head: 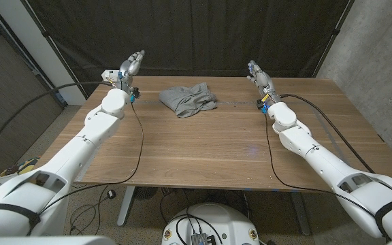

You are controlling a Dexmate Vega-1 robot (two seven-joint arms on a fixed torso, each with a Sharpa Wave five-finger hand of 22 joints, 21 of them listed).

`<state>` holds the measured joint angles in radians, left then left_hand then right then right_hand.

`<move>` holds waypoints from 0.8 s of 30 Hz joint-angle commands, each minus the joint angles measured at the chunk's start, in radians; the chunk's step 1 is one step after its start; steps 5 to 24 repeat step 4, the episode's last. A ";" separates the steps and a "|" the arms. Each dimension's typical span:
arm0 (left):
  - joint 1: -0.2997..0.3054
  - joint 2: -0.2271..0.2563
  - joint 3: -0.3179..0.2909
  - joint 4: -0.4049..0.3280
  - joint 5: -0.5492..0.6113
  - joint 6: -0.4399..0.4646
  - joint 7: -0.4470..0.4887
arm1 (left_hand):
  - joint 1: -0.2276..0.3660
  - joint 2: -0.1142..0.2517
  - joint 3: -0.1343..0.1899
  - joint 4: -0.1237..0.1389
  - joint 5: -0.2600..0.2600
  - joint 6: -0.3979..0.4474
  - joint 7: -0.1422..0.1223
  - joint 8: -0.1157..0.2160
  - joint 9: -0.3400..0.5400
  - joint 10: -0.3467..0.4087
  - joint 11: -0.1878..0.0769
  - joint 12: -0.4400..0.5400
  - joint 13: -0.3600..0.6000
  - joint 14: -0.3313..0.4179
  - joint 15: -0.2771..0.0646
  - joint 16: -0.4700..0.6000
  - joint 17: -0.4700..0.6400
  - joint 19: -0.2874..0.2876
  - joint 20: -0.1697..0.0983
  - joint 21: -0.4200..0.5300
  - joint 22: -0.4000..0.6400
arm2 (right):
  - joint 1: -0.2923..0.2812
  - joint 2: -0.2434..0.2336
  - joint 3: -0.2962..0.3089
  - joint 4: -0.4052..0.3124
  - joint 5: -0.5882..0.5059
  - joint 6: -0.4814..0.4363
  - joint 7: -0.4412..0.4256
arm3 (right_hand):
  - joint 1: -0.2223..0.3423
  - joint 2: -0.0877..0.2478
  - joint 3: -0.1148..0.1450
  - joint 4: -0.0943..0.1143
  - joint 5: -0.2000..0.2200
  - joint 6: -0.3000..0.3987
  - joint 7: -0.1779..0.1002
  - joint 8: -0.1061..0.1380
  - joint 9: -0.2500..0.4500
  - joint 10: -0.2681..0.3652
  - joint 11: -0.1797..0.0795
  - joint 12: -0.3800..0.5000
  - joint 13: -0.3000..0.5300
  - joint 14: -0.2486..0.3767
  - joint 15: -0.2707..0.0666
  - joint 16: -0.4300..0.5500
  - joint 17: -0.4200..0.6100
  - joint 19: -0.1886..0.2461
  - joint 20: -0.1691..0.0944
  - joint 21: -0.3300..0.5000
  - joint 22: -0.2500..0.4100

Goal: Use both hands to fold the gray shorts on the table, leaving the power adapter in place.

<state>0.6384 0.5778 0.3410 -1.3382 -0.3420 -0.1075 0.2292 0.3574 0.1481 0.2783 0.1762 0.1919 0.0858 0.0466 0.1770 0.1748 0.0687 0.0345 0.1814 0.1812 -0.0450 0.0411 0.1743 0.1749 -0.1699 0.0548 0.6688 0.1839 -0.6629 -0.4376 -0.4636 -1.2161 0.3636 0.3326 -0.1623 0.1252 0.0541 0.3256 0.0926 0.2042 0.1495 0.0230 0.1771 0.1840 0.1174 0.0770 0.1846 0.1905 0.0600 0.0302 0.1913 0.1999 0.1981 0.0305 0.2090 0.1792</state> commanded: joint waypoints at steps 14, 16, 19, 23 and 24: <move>-0.047 -0.041 0.012 0.130 -0.210 -0.012 -0.204 | -0.058 -0.016 -0.031 0.003 0.012 -0.025 0.007 -0.005 0.000 -0.030 0.013 0.002 0.000 -0.031 0.012 0.003 0.001 -0.099 0.004 -0.015 0.004 | -0.110 -0.019 0.027 -0.135 -0.044 0.005 -0.135 | -0.004 -0.005 -0.002 -0.005 0.014 0.005 0.004 0.005 0.001 0.006 -0.004 0.004 0.003 -0.002 -0.007 -0.001 -0.001 0.003 -0.004 -0.001 0.002; -0.047 -0.041 0.012 0.130 -0.210 -0.012 -0.204 | -0.058 -0.016 -0.031 0.003 0.012 -0.025 0.007 -0.005 0.000 -0.030 0.013 0.002 0.000 -0.031 0.012 0.003 0.001 -0.099 0.004 -0.015 0.004 | -0.110 -0.019 0.027 -0.135 -0.044 0.005 -0.135 | -0.004 -0.005 -0.002 -0.005 0.014 0.005 0.004 0.005 0.001 0.006 -0.004 0.004 0.003 -0.002 -0.007 -0.001 -0.001 0.003 -0.004 -0.001 0.002; -0.047 -0.041 0.012 0.130 -0.210 -0.012 -0.204 | -0.058 -0.016 -0.031 0.003 0.012 -0.025 0.007 -0.005 0.000 -0.030 0.013 0.002 0.000 -0.031 0.012 0.003 0.001 -0.099 0.004 -0.015 0.004 | -0.110 -0.019 0.027 -0.135 -0.044 0.005 -0.135 | -0.004 -0.005 -0.002 -0.005 0.014 0.005 0.004 0.005 0.001 0.006 -0.004 0.004 0.003 -0.002 -0.007 -0.001 -0.001 0.003 -0.004 -0.001 0.002; -0.047 -0.041 0.012 0.130 -0.210 -0.012 -0.204 | -0.058 -0.016 -0.031 0.003 0.012 -0.025 0.007 -0.005 0.000 -0.030 0.013 0.002 0.000 -0.031 0.012 0.003 0.001 -0.099 0.004 -0.015 0.004 | -0.110 -0.019 0.027 -0.135 -0.044 0.005 -0.135 | -0.004 -0.005 -0.002 -0.005 0.014 0.005 0.004 0.005 0.001 0.006 -0.004 0.004 0.003 -0.002 -0.007 -0.001 -0.001 0.003 -0.004 -0.001 0.002; -0.047 -0.041 0.012 0.130 -0.210 -0.012 -0.204 | -0.058 -0.016 -0.031 0.003 0.012 -0.025 0.007 -0.005 0.000 -0.030 0.013 0.002 0.000 -0.031 0.012 0.003 0.001 -0.099 0.004 -0.015 0.004 | -0.110 -0.019 0.027 -0.135 -0.044 0.005 -0.135 | -0.004 -0.005 -0.002 -0.005 0.014 0.005 0.004 0.005 0.001 0.006 -0.004 0.004 0.003 -0.002 -0.007 -0.001 -0.001 0.003 -0.004 -0.001 0.002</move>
